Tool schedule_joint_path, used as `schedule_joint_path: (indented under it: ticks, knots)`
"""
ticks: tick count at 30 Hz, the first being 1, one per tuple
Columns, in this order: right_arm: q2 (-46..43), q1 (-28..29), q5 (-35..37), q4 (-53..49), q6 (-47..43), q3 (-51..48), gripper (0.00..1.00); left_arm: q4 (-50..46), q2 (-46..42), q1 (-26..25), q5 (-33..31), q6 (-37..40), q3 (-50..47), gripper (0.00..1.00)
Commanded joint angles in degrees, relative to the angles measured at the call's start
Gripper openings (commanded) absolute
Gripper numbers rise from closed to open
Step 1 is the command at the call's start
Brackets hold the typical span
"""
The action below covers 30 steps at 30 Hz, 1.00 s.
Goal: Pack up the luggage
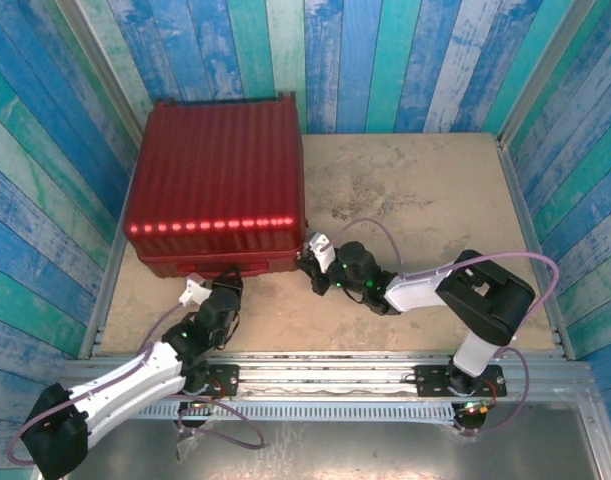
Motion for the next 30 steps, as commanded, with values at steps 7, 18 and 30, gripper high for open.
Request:
schedule_joint_path:
  ticks: [7, 18, 30]
  knots:
    - [-5.96, -3.76, -0.45, -15.29, -15.47, 8.53, 0.00, -14.90, 4.33, -1.36, 4.08, 20.15, -2.95, 0.00]
    - [-8.18, -11.17, -3.47, -26.33, -27.12, 13.24, 0.00, -13.94, 7.36, -1.36, 6.48, 19.51, -3.20, 0.00]
    - [-7.92, -16.35, -9.01, -38.59, -36.89, 22.83, 0.00, -16.40, 7.25, -1.35, 8.87, 19.26, -2.78, 0.00]
